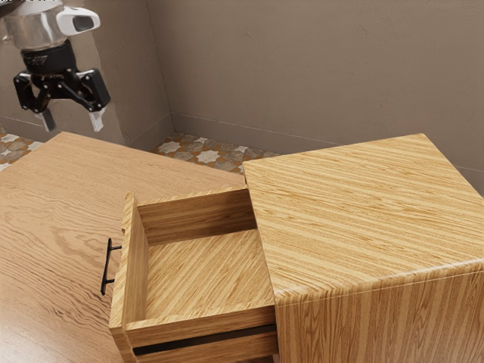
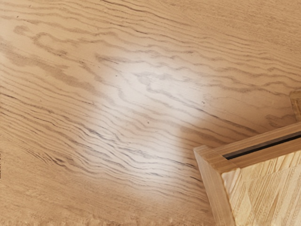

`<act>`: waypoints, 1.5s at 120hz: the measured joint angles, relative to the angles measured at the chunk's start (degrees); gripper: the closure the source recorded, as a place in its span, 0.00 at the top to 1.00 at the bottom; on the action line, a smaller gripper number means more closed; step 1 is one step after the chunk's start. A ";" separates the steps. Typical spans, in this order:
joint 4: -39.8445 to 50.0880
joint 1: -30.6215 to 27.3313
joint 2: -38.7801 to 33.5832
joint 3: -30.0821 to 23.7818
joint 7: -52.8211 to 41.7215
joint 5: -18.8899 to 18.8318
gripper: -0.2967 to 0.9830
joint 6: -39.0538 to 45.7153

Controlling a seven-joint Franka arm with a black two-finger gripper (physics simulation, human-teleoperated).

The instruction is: Push the drawer handle with one arm to close the drawer

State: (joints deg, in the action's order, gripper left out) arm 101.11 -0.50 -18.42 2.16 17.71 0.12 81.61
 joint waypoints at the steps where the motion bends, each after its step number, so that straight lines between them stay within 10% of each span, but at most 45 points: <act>1: 0.05 -0.02 -0.03 0.00 0.47 -0.01 0.77 -0.13; 42: 6.93 2.52 -4.38 0.49 4.40 -2.98 0.76 -2.88; 52: 6.96 1.38 -2.45 -1.09 -6.40 -9.00 0.60 -1.70; 89: 28.72 0.41 -7.39 -2.08 -32.13 -7.15 0.23 19.35; 135: 56.88 -2.00 -36.47 -6.43 -45.27 -3.17 0.16 41.54; 180: 59.93 -0.20 -39.23 -6.68 -58.83 -0.10 0.16 42.68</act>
State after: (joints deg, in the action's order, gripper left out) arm 161.04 -0.70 -57.66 -4.52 -41.12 0.03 124.29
